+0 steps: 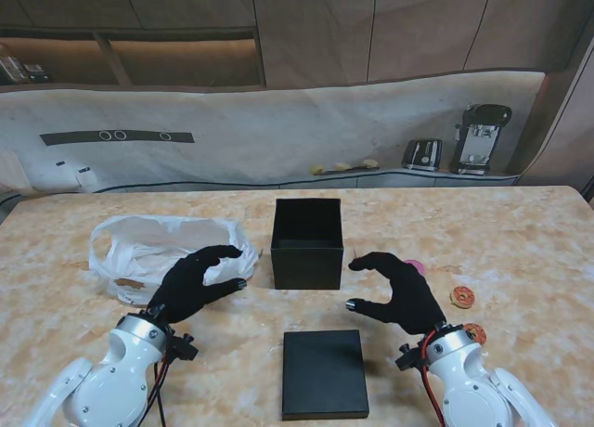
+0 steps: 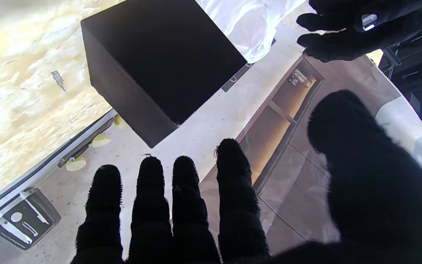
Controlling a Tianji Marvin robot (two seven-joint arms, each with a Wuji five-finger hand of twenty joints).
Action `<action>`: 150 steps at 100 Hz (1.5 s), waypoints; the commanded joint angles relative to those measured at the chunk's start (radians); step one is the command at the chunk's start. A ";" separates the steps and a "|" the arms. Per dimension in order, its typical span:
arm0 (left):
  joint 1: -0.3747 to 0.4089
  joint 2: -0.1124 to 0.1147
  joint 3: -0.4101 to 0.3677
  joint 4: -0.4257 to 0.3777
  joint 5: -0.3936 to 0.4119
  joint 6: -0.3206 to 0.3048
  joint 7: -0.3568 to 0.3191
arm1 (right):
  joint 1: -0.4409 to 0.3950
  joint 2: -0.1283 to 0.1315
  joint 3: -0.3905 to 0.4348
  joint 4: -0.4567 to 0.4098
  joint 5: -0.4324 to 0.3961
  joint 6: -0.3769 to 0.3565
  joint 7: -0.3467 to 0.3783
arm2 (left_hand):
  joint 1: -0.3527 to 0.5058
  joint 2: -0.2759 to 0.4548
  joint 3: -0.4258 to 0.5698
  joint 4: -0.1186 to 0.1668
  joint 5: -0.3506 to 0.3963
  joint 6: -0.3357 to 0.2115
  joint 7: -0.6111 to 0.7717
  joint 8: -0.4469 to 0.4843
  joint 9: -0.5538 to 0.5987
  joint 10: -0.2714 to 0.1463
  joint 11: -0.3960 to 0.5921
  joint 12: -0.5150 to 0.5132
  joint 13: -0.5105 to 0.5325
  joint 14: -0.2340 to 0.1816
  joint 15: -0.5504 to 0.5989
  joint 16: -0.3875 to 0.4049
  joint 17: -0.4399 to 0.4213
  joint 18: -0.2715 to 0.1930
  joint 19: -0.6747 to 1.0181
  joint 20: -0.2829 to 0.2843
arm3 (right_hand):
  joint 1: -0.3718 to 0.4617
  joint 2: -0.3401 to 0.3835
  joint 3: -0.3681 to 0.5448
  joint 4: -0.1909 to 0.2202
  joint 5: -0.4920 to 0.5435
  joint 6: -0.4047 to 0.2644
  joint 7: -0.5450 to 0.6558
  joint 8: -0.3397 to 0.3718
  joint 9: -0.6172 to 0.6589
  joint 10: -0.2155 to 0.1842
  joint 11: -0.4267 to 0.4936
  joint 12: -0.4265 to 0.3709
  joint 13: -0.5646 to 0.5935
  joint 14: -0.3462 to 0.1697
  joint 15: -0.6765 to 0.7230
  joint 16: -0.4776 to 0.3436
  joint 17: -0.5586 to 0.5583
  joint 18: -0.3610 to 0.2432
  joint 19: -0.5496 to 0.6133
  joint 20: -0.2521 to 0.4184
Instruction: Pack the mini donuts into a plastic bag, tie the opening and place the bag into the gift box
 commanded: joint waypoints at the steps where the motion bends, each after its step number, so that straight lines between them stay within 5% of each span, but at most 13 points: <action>1: 0.005 0.004 -0.023 -0.029 0.012 -0.007 -0.003 | -0.008 -0.010 -0.007 0.002 0.000 0.002 0.010 | 0.013 0.004 -0.013 0.002 0.014 0.002 0.023 0.011 0.015 -0.018 0.010 0.016 0.015 0.005 0.022 0.025 0.001 -0.012 0.032 0.029 | -0.030 0.010 0.011 0.017 0.003 -0.011 0.005 -0.006 -0.028 -0.006 0.006 0.012 -0.016 -0.029 0.005 -0.012 -0.019 -0.005 -0.008 -0.003; 34: -0.015 0.011 -0.133 -0.078 0.130 0.006 -0.015 | -0.010 -0.008 -0.004 -0.003 0.002 0.000 0.019 | 0.000 -0.005 -0.019 0.000 0.013 0.005 0.018 0.009 0.026 -0.017 0.016 0.028 0.022 0.013 0.038 0.039 -0.003 -0.005 0.035 0.024 | -0.030 0.011 0.010 0.017 0.005 -0.010 0.004 -0.006 -0.026 -0.006 0.004 0.012 -0.014 -0.028 0.003 -0.013 -0.019 -0.002 -0.015 -0.009; 62: -0.109 0.022 -0.178 0.008 0.231 0.048 -0.034 | -0.007 -0.007 -0.005 0.002 0.000 0.001 0.024 | -0.004 -0.002 -0.018 0.002 0.000 0.004 0.014 0.012 0.013 -0.020 0.016 0.031 0.013 0.008 0.035 0.039 -0.009 -0.006 0.018 0.011 | -0.035 0.012 0.007 0.018 0.013 -0.011 0.005 -0.005 -0.014 -0.009 0.006 0.014 -0.007 -0.031 0.003 -0.013 -0.015 0.000 -0.014 -0.009; 111: -0.224 0.041 -0.205 0.166 0.385 0.300 -0.102 | 0.003 0.000 -0.001 0.009 -0.003 0.009 0.054 | -0.094 -0.009 -0.032 -0.002 -0.058 0.037 -0.126 -0.063 -0.102 -0.002 -0.045 -0.008 -0.091 0.001 -0.050 -0.009 -0.087 0.001 -0.164 -0.083 | -0.035 0.011 0.003 0.019 0.012 -0.011 0.002 -0.005 -0.017 -0.009 0.001 0.015 -0.007 -0.031 0.000 -0.013 -0.019 0.003 -0.018 -0.007; 150: -0.288 0.047 -0.195 0.260 0.346 0.516 -0.176 | 0.017 0.003 -0.016 0.015 -0.003 0.021 0.072 | -0.129 -0.037 -0.031 0.000 -0.092 0.088 -0.266 -0.120 -0.170 0.037 -0.115 -0.062 -0.141 0.027 -0.127 -0.063 -0.090 -0.011 -0.263 -0.136 | -0.037 0.009 -0.004 0.021 0.009 -0.016 -0.006 -0.005 -0.019 -0.013 -0.005 0.015 -0.007 -0.034 -0.006 -0.014 -0.028 0.008 -0.031 -0.006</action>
